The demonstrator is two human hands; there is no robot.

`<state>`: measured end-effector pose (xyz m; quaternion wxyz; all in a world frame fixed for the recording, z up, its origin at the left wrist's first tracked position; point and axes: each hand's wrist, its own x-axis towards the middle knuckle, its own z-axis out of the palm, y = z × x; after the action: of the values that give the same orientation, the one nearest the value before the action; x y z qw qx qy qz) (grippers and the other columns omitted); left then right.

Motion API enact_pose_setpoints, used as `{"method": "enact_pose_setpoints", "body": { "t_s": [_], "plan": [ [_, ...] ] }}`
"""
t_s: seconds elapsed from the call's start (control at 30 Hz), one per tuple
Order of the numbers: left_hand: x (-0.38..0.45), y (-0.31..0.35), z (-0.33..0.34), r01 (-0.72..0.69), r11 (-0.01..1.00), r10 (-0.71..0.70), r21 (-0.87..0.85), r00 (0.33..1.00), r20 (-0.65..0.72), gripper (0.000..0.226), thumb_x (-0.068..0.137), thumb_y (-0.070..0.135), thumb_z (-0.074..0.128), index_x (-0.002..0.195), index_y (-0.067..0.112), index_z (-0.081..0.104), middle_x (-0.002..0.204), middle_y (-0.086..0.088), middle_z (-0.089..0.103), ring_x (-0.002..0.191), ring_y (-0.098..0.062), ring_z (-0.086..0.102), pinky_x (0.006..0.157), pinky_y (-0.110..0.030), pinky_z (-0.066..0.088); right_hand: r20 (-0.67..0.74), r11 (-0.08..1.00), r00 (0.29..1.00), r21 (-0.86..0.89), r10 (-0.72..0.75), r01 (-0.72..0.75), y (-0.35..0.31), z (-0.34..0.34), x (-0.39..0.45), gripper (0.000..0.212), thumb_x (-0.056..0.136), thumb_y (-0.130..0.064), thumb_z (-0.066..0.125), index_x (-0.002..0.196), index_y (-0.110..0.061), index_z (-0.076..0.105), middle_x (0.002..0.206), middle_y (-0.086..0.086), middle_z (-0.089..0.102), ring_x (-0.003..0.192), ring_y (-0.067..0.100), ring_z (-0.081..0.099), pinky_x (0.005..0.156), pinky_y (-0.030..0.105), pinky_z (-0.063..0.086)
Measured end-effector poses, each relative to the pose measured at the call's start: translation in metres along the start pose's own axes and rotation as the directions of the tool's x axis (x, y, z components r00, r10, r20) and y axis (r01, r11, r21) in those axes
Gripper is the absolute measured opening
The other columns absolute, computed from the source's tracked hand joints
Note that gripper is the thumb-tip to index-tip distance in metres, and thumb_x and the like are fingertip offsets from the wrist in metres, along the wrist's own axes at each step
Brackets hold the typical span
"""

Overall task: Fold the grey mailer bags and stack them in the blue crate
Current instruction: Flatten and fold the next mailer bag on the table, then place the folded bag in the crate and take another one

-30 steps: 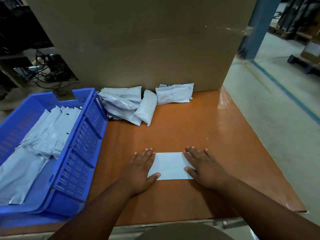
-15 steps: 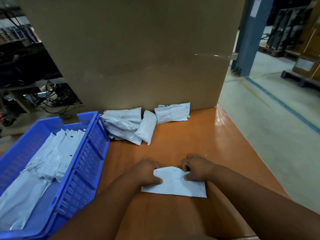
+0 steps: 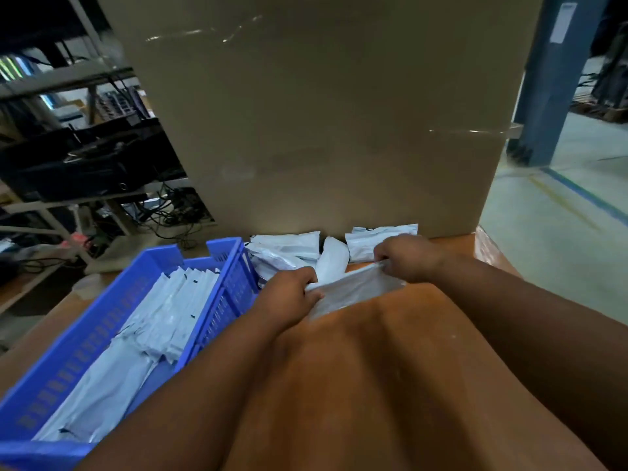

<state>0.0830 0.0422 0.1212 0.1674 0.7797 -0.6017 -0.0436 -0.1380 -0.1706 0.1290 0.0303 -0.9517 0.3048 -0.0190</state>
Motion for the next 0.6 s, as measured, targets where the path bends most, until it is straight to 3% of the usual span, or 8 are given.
{"method": "enact_pose_setpoints", "body": {
  "t_s": [0.1,0.2,0.37,0.47,0.6],
  "plan": [
    [-0.002,-0.018,-0.047,0.005,0.997,0.003,0.081,0.995,-0.098,0.020,0.087,0.033,0.077,0.086,0.026,0.057,0.074,0.011,0.056,0.081,-0.021,0.062,0.065,-0.034,0.039,-0.108,0.989,0.990,-0.128,-0.094,0.080,-0.024,-0.043,0.036,0.013,0.095,-0.030,0.061,0.105,-0.031,0.069,0.109,-0.003,0.071,0.109,0.027,0.063,0.077,0.033,0.040],
    [-0.015,-0.043,-0.091,0.045,0.988,-0.018,0.146,0.984,-0.179,0.017,0.084,0.029,0.077,0.083,0.023,0.062,0.076,0.010,0.059,0.080,-0.019,0.060,0.065,-0.032,0.033,-0.153,0.970,0.969,-0.176,-0.194,0.167,-0.067,-0.074,0.068,0.010,0.094,-0.029,0.059,0.101,-0.030,0.066,0.106,0.001,0.070,0.107,0.030,0.063,0.081,0.037,0.046],
    [-0.059,-0.096,-0.143,0.211,0.958,-0.166,0.192,0.960,-0.226,0.021,0.080,0.041,0.066,0.075,0.028,0.051,0.074,0.012,0.058,0.079,-0.019,0.060,0.066,-0.035,0.045,-0.156,0.941,0.940,-0.208,-0.303,0.268,-0.157,-0.101,0.119,0.019,0.096,-0.033,0.061,0.114,-0.032,0.069,0.113,0.003,0.071,0.112,0.031,0.063,0.092,0.042,0.052],
    [-0.095,-0.124,-0.161,0.312,0.927,-0.273,0.209,0.942,-0.195,0.029,0.085,0.037,0.074,0.074,0.026,0.050,0.074,0.010,0.056,0.078,-0.019,0.057,0.064,-0.036,0.041,-0.133,0.896,0.907,-0.267,-0.399,0.355,-0.215,-0.103,0.145,0.018,0.098,-0.035,0.061,0.114,-0.032,0.068,0.114,0.005,0.071,0.110,0.032,0.064,0.087,0.039,0.049],
    [-0.144,-0.147,-0.187,0.388,0.870,-0.392,0.304,0.919,-0.050,0.026,0.086,0.035,0.080,0.081,0.018,0.060,0.083,0.001,0.064,0.082,-0.024,0.060,0.067,-0.034,0.041,-0.111,0.856,0.867,-0.260,-0.487,0.447,-0.301,-0.100,0.167,0.014,0.099,-0.034,0.062,0.110,-0.030,0.069,0.115,0.004,0.070,0.111,0.031,0.063,0.080,0.034,0.038]
  ]
}}
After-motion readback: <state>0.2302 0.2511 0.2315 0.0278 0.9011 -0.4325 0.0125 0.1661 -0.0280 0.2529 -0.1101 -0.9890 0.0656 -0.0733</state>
